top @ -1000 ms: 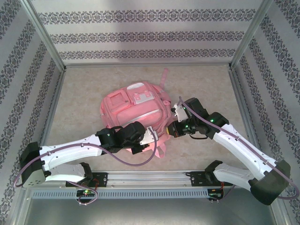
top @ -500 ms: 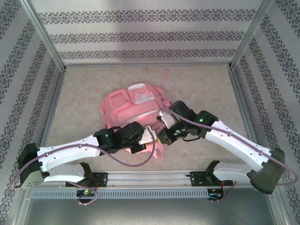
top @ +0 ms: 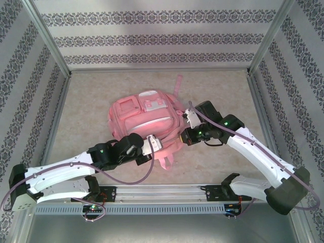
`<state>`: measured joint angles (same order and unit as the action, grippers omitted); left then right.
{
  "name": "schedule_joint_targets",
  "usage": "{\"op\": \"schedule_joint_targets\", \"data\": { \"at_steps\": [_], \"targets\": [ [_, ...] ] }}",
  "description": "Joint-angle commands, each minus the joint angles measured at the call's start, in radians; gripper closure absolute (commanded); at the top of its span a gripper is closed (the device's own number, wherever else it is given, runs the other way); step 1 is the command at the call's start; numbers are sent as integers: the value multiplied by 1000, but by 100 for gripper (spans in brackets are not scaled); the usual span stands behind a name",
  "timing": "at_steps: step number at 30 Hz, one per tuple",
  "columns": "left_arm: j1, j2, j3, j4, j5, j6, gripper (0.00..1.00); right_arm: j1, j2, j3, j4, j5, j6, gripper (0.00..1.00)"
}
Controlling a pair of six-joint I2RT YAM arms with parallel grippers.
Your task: Pack the student bag
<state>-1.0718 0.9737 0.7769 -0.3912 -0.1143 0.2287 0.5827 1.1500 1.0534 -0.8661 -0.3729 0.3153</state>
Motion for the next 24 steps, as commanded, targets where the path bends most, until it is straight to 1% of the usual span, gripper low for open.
{"op": "schedule_joint_targets", "data": {
  "at_steps": [1,5,7,9,11,13,18,19,20,21,22,23,24],
  "targets": [
    [10,-97,9,-63,-113,3,100,-42,18,-21,-7,77,33,100],
    [12,-177,15,-125,-134,4,100,-44,34,-88,179,-45,128,100],
    [13,-224,8,-141,-150,9,100,-44,52,-126,292,-67,177,100],
    [13,-272,-1,-156,-160,22,100,-51,90,-148,366,-50,204,100],
    [13,-309,-7,-174,-175,26,100,-79,130,-170,443,-40,243,100],
    [15,-342,-10,-190,-185,27,100,-129,169,-198,533,-27,295,100],
    [16,-411,-29,-212,-188,34,100,-274,313,-196,635,124,360,100],
    [16,-415,-33,-213,-183,32,100,-289,341,-190,651,139,363,100],
    [16,-416,-37,-210,-171,30,100,-299,375,-176,674,120,350,100],
    [16,-409,-40,-207,-155,29,100,-300,403,-148,674,80,332,94],
    [16,-399,-39,-205,-139,28,100,-293,409,-127,665,60,322,84],
    [16,-381,-36,-206,-123,25,100,-273,388,-122,669,57,309,72],
    [16,-359,-30,-207,-104,23,100,-245,343,-127,664,90,285,62]
  ]
}}
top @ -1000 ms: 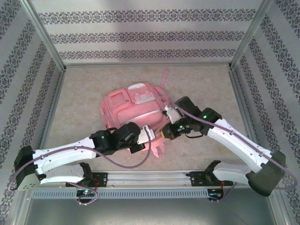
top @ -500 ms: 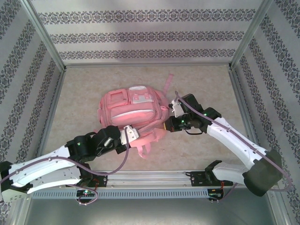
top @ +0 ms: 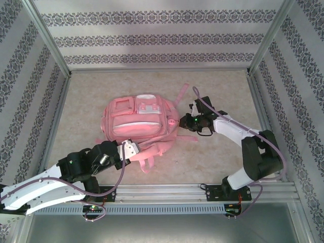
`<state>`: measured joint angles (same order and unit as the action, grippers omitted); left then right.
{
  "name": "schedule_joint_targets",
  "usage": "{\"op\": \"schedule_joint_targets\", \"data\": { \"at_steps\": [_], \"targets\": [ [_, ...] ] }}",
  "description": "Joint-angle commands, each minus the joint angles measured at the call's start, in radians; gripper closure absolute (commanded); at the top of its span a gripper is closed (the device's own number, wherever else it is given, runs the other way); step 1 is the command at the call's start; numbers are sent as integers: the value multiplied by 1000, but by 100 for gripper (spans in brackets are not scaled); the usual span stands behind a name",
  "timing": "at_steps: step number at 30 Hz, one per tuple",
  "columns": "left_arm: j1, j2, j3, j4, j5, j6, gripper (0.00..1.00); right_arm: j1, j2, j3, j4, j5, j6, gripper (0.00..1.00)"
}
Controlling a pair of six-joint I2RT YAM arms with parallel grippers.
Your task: Pack the student bag
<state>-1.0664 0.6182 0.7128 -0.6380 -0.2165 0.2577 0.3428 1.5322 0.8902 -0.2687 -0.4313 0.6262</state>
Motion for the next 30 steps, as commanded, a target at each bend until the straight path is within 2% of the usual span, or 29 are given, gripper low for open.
{"op": "schedule_joint_targets", "data": {
  "at_steps": [1,5,10,17,18,20,22,23,25,26,28,30],
  "targets": [
    [11,16,37,41,13,-8,100,24,-84,31,48,197,-52,54],
    [11,84,40,68,71,-2,100,90,-286,-17,-30,347,-96,38],
    [11,203,53,131,122,3,100,103,-481,-65,-131,448,-105,36],
    [8,561,197,310,220,-88,100,108,-634,-113,-151,476,-104,37],
    [6,615,218,351,241,-100,95,109,-643,-110,-159,482,-109,37],
    [5,697,261,399,295,-123,66,108,-657,-104,-175,491,-127,35],
    [3,738,286,420,305,-151,45,107,-666,-96,-196,503,-144,21],
    [3,735,285,431,299,-161,39,107,-670,-89,-208,507,-152,3],
    [6,697,253,450,269,-170,22,104,-680,-84,-231,519,-153,2],
    [10,658,226,459,220,-180,1,98,-689,-84,-232,516,-152,2],
    [49,571,168,472,165,-215,0,79,-705,-104,-186,479,-172,2],
    [153,449,98,489,185,-274,0,63,-707,-116,-160,522,-163,2]
  ]
}}
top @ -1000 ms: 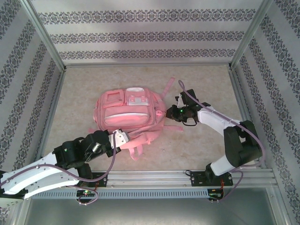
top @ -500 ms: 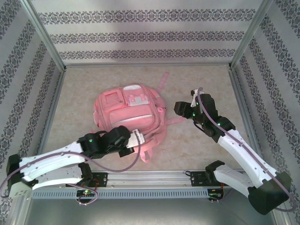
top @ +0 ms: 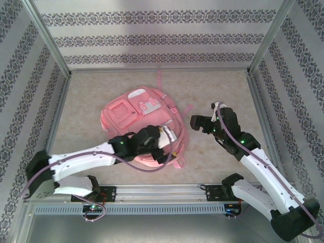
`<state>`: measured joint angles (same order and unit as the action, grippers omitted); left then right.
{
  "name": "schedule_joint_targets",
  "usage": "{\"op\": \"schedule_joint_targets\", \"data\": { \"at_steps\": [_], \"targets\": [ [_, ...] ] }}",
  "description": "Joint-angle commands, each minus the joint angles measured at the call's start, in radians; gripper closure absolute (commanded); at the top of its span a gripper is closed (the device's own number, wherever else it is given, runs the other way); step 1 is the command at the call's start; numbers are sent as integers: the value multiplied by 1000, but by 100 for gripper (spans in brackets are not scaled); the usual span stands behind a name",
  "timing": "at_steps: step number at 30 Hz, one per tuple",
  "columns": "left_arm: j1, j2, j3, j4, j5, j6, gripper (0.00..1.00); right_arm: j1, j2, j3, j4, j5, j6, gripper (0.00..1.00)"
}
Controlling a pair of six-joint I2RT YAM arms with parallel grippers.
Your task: Pack the student bag
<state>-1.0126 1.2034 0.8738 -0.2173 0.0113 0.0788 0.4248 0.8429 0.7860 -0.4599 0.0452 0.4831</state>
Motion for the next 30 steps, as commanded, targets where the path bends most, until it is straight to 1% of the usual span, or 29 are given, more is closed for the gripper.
{"op": "schedule_joint_targets", "data": {
  "at_steps": [1,2,3,4,5,6,7,8,9,10,11,12,14,15,17,18,19,20,21,22,23,24,25,26,27,28,29,30],
  "targets": [
    [147,-197,-102,85,-48,-103,0,-20,-14,-18,47,99,-17,2],
    [193,-266,-150,107,-107,-96,0,-20,-5,-25,65,182,-18,2],
    [231,-330,-203,144,-247,-97,0,-22,3,-31,87,260,-7,2],
    [268,-377,-249,179,-387,-119,0,-23,8,-47,128,301,-24,2],
    [326,-422,-291,212,-520,-149,1,-28,15,-66,188,311,-78,2],
    [399,-458,-327,228,-583,-166,0,-32,25,-78,232,338,-123,2],
    [469,-475,-356,242,-601,-177,0,-33,36,-96,291,360,-173,2],
    [562,-480,-386,260,-609,-187,0,-35,53,-131,386,369,-277,2],
    [641,-466,-407,264,-620,-221,0,-39,72,-159,460,386,-342,2],
    [709,-439,-418,266,-594,-238,0,-47,91,-179,517,398,-381,2],
    [784,-391,-427,285,-509,-219,0,-64,112,-204,583,396,-429,2],
    [840,-325,-424,290,-448,-207,0,-87,136,-227,642,397,-457,2],
    [904,-173,-392,274,-422,-245,0,-149,196,-264,721,398,-454,2],
    [924,-107,-388,307,-382,-242,0,-193,226,-274,738,391,-428,2],
    [947,-14,-425,456,-334,-267,0,-256,274,-291,761,350,-406,2],
    [958,24,-464,578,-306,-286,0,-289,301,-307,793,323,-401,2],
    [973,55,-469,640,-273,-277,0,-324,326,-329,832,285,-397,2],
    [974,78,-471,711,-244,-244,1,-354,344,-351,872,245,-385,2],
    [974,111,-493,826,-213,-208,1,-389,368,-379,927,205,-359,2],
    [973,137,-511,919,-187,-158,0,-421,397,-413,1014,169,-328,2],
    [973,148,-509,935,-188,-137,0,-448,412,-427,1065,131,-300,2],
    [974,184,-525,1022,-180,-116,1,-475,413,-421,1065,51,-296,2],
    [974,248,-546,1121,-165,-106,0,-489,434,-434,1138,-23,-312,2],
    [975,301,-561,1198,-131,-91,1,-491,454,-436,1196,-78,-333,2],
    [969,353,-570,1270,-86,-58,0,-491,469,-436,1201,-142,-372,2],
    [952,378,-552,1257,-99,-38,1,-484,483,-436,1238,-173,-408,2],
    [949,353,-509,1133,-122,-55,1,-482,516,-462,1312,-179,-420,2],
    [975,353,-474,1070,-85,-75,1,-484,585,-504,1448,-174,-417,2]
  ]
}}
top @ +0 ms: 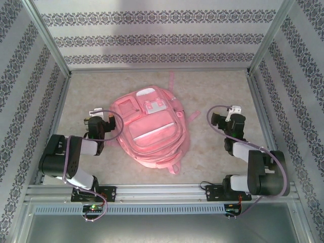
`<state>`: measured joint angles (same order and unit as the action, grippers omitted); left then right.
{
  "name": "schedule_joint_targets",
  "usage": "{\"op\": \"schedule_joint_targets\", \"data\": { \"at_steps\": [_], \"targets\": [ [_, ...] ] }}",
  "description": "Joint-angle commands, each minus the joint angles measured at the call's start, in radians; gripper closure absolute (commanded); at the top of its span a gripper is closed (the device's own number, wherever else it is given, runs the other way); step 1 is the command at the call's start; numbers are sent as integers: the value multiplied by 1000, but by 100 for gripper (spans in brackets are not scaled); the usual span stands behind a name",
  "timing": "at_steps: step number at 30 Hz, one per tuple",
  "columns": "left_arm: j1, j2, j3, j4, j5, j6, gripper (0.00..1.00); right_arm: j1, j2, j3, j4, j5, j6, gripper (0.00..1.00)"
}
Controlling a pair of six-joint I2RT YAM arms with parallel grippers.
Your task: Pack the student bag
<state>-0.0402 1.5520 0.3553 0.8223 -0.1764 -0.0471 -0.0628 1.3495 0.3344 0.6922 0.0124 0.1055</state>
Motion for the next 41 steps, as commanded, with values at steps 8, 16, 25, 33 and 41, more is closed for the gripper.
{"op": "schedule_joint_targets", "data": {
  "at_steps": [8,16,25,33,41],
  "targets": [
    [40,12,59,15,158,32,1,74,163,58,185,11,-72,2],
    [39,11,59,7,156,32,1,84,158,54,190,21,-82,2],
    [39,11,56,14,156,33,1,71,159,57,188,-18,-82,2],
    [39,10,57,13,156,33,1,72,157,57,188,-16,-82,2],
    [39,10,56,14,157,33,1,71,157,57,187,-17,-82,2]
  ]
}}
